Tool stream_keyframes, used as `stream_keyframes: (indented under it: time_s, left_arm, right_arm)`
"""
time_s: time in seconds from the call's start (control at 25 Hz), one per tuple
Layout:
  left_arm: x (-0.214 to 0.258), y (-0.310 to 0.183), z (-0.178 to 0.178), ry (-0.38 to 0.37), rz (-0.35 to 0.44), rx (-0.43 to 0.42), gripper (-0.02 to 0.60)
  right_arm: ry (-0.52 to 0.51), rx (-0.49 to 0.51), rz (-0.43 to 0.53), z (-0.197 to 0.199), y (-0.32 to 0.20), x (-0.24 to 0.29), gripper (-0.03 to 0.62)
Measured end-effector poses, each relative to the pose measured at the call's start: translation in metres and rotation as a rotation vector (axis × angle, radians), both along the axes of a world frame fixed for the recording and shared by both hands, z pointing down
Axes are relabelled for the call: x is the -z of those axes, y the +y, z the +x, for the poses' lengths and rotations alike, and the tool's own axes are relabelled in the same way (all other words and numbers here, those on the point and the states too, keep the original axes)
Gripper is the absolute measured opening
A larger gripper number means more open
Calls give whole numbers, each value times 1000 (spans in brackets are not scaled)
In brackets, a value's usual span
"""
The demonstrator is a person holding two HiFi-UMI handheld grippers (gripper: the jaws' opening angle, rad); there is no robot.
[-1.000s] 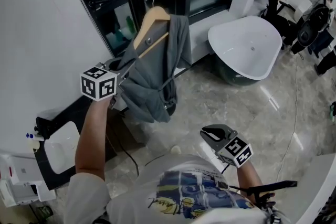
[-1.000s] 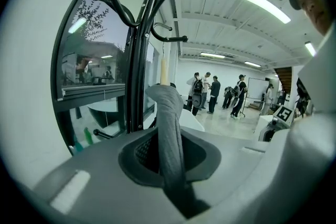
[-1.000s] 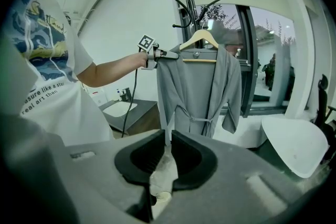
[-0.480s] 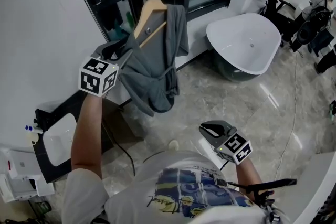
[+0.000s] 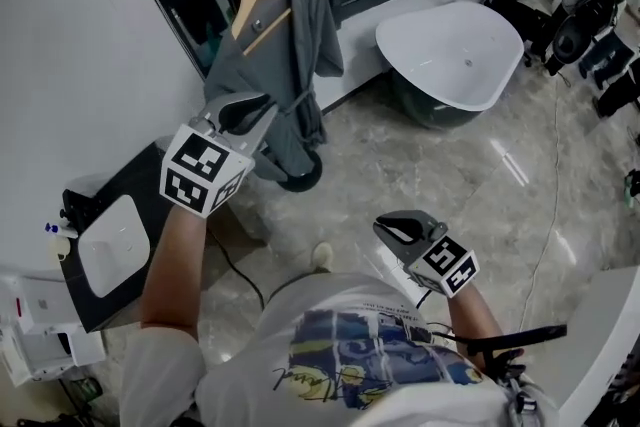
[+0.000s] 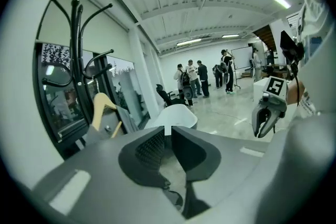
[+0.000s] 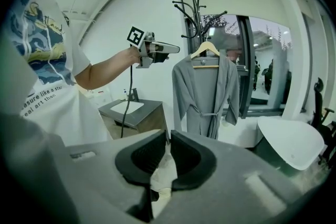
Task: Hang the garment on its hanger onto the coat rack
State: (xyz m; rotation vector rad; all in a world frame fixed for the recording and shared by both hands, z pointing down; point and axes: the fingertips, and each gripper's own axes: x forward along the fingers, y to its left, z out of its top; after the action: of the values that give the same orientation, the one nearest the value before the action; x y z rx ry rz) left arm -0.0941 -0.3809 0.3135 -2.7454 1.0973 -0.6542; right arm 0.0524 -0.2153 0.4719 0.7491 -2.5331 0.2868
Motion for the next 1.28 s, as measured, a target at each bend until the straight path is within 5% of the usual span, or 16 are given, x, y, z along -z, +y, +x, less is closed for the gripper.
stream_keyframes:
  time_s: [0.36,0.72,0.96,1.28]
  left_arm:
    - [-53,176,115,142,-111,-294,2]
    - [-119,319,152,154,-281,-276,2]
    - [-142,365,151,197,-378,-219,2]
    - [-143,397,157,254,-400,-275,2]
  right_arm:
    - [-26,-25,13,38,76,-3,3]
    - [-41,108,-4,34,159,-14,3]
    - [-53,148,56,24,187,2,3]
    - [-42,167,71,14,210,5,3]
